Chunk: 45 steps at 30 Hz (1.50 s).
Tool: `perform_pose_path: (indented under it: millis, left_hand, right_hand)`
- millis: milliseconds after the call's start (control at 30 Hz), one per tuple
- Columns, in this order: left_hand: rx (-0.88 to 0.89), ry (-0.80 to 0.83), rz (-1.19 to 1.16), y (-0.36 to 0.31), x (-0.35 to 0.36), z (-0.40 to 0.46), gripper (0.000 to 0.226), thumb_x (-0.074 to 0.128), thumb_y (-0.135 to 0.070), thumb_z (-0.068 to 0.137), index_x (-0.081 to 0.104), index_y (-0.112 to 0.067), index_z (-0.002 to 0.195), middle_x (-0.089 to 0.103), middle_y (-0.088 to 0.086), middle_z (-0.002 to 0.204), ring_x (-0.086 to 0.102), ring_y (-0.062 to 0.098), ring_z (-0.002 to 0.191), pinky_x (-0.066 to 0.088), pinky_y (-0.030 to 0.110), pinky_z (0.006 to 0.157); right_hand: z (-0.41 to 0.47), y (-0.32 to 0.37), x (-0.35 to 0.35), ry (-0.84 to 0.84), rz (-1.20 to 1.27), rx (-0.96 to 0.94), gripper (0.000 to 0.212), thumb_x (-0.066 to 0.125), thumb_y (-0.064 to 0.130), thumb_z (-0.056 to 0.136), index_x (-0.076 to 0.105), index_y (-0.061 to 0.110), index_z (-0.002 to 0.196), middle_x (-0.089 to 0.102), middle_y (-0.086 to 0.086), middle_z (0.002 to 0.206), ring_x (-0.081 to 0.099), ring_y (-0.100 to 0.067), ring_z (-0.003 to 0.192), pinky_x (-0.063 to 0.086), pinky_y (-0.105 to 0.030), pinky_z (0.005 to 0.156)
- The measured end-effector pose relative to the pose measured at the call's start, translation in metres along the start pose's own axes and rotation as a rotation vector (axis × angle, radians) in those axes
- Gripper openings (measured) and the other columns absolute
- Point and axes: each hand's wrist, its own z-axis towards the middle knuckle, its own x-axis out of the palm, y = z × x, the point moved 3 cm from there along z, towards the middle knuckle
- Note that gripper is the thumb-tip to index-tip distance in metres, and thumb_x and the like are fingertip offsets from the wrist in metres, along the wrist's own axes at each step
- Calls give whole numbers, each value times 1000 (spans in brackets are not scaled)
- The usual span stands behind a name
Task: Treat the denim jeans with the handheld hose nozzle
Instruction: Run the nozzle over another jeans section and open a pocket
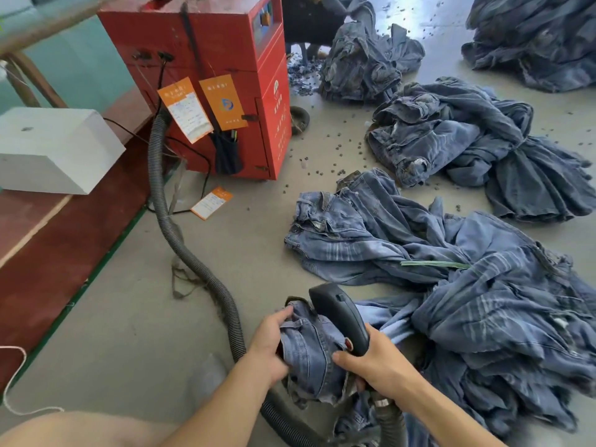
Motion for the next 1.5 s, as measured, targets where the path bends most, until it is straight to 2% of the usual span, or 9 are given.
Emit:
perform_pose_path:
  millis: [100, 233, 367, 500, 600, 733, 833, 967, 1500]
  left_hand:
    - [84, -8, -121, -13, -3, -1, 57, 64, -15, 79, 64, 9, 130, 71, 33, 113, 75, 47, 88, 62, 56, 72]
    - [50, 42, -130, -30, -13, 3, 87, 66, -74, 83, 71, 3, 123, 68, 33, 123, 68, 53, 108, 55, 65, 89]
    - [52, 101, 51, -36, -3, 1, 47, 80, -40, 83, 79, 2, 104, 72, 33, 113, 73, 47, 102, 60, 62, 83]
    - [21, -28, 282, -25, 3, 1, 13, 78, -15, 85, 77, -2, 83, 76, 23, 79, 76, 32, 67, 64, 47, 62]
    - [-27, -110, 313, -23, 0, 9, 43, 58, -20, 103, 76, -4, 68, 74, 20, 71, 73, 29, 58, 62, 40, 54]
    - [8, -96, 294, -32, -5, 12, 47, 56, -42, 105, 71, 2, 109, 78, 17, 99, 77, 31, 83, 61, 40, 67]
    - [82, -130, 575, -24, -9, 11, 53, 87, -51, 75, 65, -11, 102, 78, -5, 79, 73, 14, 71, 58, 27, 53]
    - [230, -305, 942, -5, -9, 24, 36, 90, -27, 72, 72, -18, 102, 77, 5, 94, 73, 27, 89, 62, 39, 84]
    - [179, 32, 84, -34, -3, 32, 57, 50, -48, 105, 65, 0, 133, 71, 25, 124, 70, 40, 114, 53, 54, 103]
  right_hand:
    - [-13, -13, 2, 43, 44, 6, 39, 82, 32, 78, 49, 16, 92, 54, 7, 60, 56, -20, 46, 44, -27, 50]
    - [-25, -15, 4, 108, 122, -6, 47, 88, 43, 78, 52, 15, 88, 60, -6, 60, 58, -24, 46, 42, -24, 48]
    - [-15, -3, -11, -53, 337, 42, 41, 86, 49, 78, 75, 11, 91, 67, -34, 73, 54, -27, 48, 46, -33, 50]
    - [-3, 16, -42, -112, 295, 26, 35, 72, 28, 97, 59, 1, 115, 77, -14, 81, 55, -23, 49, 48, -33, 47]
    - [-5, 25, -55, -95, 241, 11, 35, 72, 32, 97, 45, 20, 116, 80, -11, 96, 57, -23, 51, 49, -33, 47]
    - [-13, 22, -55, -231, 236, -17, 32, 78, 34, 93, 55, 18, 109, 78, -12, 90, 69, -30, 57, 58, -38, 54]
    - [-18, 15, -47, -360, 205, -12, 29, 75, 35, 95, 57, 13, 103, 69, -19, 85, 68, -26, 56, 59, -41, 54]
    - [-23, 7, -39, -424, 121, -5, 23, 66, 35, 99, 53, 17, 100, 64, -5, 66, 59, -24, 44, 52, -38, 46]
    - [-30, 10, -37, -301, 275, 52, 17, 63, 23, 96, 50, 13, 100, 61, -15, 64, 53, -30, 47, 51, -39, 48]
